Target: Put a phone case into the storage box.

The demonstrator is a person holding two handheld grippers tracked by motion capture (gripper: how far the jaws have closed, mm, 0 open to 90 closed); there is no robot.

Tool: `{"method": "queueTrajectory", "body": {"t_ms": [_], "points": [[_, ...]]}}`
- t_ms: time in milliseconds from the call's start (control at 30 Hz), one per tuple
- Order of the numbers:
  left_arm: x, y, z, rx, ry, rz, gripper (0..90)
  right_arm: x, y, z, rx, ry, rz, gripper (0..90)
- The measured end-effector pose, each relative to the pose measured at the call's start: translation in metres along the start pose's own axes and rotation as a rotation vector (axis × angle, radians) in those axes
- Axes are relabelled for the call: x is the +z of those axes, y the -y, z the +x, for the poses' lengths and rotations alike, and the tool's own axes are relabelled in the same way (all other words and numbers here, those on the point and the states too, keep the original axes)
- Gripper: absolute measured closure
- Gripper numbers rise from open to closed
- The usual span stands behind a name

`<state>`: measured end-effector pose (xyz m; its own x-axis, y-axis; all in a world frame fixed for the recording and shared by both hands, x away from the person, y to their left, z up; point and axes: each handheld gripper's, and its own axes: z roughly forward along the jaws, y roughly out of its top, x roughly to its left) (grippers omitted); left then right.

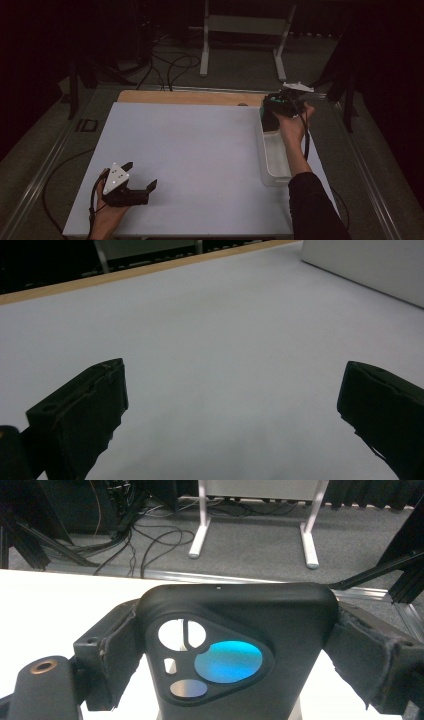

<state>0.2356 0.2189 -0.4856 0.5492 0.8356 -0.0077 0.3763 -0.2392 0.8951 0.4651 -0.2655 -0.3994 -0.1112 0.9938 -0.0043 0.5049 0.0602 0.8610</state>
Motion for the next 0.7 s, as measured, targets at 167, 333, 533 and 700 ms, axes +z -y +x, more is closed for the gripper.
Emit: {"method": "queueTrajectory", "body": {"t_ms": [167, 333, 533, 700], "points": [[0.000, 0.000, 0.000, 0.000, 0.001, -0.004, 0.5, 0.004, 0.003, 0.002, -0.004, 0.021, 0.015, 12.9], [-0.001, 0.000, 0.001, -0.004, 0.000, -0.006, 0.5, 0.010, 0.008, 0.003, 0.001, 0.033, 0.038, 12.9], [-0.002, 0.000, 0.001, -0.008, 0.001, -0.010, 0.5, 0.016, 0.011, 0.004, 0.006, 0.051, 0.059, 12.9], [-0.002, 0.000, 0.001, -0.007, 0.002, -0.011, 0.5, 0.019, 0.013, 0.004, 0.007, 0.048, 0.059, 12.7]]}}
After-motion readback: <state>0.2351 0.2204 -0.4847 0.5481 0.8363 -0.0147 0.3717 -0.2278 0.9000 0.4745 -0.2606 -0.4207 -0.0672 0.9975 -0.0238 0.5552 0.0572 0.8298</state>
